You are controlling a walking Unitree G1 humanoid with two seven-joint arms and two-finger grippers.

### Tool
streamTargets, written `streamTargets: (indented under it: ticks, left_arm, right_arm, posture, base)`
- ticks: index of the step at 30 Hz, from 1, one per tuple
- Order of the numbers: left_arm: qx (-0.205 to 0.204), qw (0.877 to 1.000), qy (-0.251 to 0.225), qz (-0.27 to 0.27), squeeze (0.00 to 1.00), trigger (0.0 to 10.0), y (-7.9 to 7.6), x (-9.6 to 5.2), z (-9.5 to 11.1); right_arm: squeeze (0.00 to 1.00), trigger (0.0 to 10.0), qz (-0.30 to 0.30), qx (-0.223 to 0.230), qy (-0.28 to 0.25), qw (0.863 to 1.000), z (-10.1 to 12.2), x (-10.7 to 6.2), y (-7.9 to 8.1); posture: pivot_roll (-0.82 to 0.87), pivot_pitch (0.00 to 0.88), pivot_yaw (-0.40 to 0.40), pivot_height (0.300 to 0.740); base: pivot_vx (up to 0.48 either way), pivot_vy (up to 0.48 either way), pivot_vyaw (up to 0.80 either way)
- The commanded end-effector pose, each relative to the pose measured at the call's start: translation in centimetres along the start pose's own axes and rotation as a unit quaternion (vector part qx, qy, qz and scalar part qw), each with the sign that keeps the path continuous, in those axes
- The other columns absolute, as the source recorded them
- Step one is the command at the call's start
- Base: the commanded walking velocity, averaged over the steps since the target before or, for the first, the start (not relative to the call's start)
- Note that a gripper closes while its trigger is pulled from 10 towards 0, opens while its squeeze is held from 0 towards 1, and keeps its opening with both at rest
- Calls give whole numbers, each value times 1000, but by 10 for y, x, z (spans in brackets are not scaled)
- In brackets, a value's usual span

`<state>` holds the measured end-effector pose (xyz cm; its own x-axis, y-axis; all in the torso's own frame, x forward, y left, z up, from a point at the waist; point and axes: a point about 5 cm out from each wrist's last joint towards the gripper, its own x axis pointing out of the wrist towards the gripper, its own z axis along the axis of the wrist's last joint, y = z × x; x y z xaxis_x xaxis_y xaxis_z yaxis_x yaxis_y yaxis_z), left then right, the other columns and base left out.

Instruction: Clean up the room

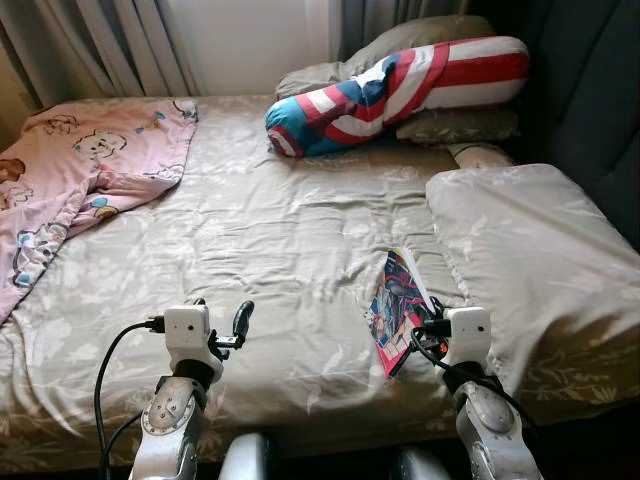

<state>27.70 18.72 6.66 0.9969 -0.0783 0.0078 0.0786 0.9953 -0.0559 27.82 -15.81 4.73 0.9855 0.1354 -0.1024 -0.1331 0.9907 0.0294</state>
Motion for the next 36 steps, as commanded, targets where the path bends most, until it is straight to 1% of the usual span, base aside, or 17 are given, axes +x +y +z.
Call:
streamTargets:
  ticks: [1, 6, 15, 16, 18, 19, 22, 23, 24, 26, 27, 30, 32, 35, 36]
  left_arm:
    - [4, 1000, 1, -5, 0, 10000, 0, 1, 2]
    - [5, 1000, 1, -4, 0, 10000, 1, 0, 2]
    - [5, 1000, 0, -5, 0, 10000, 1, 0, 3]
    - [6, 1000, 0, -6, 0, 10000, 1, 0, 3]
    - [6, 1000, 0, -6, 0, 10000, 1, 0, 3]
    - [7, 1000, -1, -7, 0, 10000, 1, -1, 3]
    - [8, 1000, -1, -8, 0, 10000, 1, -3, 4]
    - [9, 1000, 0, -9, 0, 10000, 1, -4, 4]
    - [10, 1000, 1, -9, 0, 10000, 2, -5, 4]
    - [13, 1000, 2, -9, 0, 10000, 3, -9, 4]
    - [13, 1000, 2, -9, 0, 10000, 3, -9, 4]
    - [21, 1000, 5, -11, 0, 10000, 7, -16, 6]
    - [22, 1000, 6, -10, 0, 10000, 7, -17, 6]
    - [32, 999, 11, -11, 0, 10000, 12, -26, 8]
    - [32, 999, 11, -11, 0, 10000, 12, -26, 8]
  right_arm:
    - [0, 10000, 6, -1, -36, 999, 14, 6, 2]
    - [0, 10000, 6, -1, -39, 999, 16, 7, 2]
    - [0, 10000, 23, 8, -49, 999, 21, 12, 7]
    - [0, 10000, 27, 21, -52, 998, 25, 17, 7]
    - [0, 10000, 28, 26, -52, 998, 26, 19, 7]
    - [0, 10000, 32, 43, -57, 997, 31, 26, 7]
    - [0, 10000, 39, 59, -62, 996, 36, 31, 9]
    - [0, 10000, 41, 80, -62, 994, 39, 38, 9]
    - [0, 10000, 42, 92, -62, 993, 40, 41, 10]
    - [0, 10000, 33, 148, -57, 987, 43, 51, 7]
    - [0, 10000, 33, 148, -57, 987, 43, 51, 7]
    - [0, 10000, 21, 197, -38, 980, 39, 59, 7]
    - [0, 10000, 21, 205, -34, 978, 39, 60, 7]
    - [0, 10000, 25, 244, -20, 969, 35, 64, 11]
    - [0, 10000, 25, 244, -20, 969, 35, 64, 11]
  posture:
    - [-50, 36, 10, 628]
    - [-48, 38, 11, 628]
    - [-47, 43, 15, 628]
    - [-44, 49, 18, 628]
    - [-44, 49, 18, 628]
    - [-38, 60, 22, 628]
    - [-26, 68, 24, 628]
    - [-26, 68, 24, 628]
    - [-14, 77, 26, 628]
    - [1, 86, 27, 628]
    - [1, 86, 27, 628]
    - [34, 110, 36, 628]
    - [34, 110, 36, 628]
    - [81, 137, 54, 628]
    - [81, 137, 54, 628]
  base:
    - [289, 0, 0]
    - [287, 0, 0]
    - [278, 0, 0]
    - [0, 0, 0]
    - [0, 0, 0]
    - [0, 0, 0]
    - [0, 0, 0]
    - [0, 0, 0]
    - [0, 0, 0]
    - [0, 0, 0]
    - [0, 0, 0]
    - [0, 0, 0]
    - [0, 0, 0]
    - [0, 0, 0]
    - [0, 0, 0]
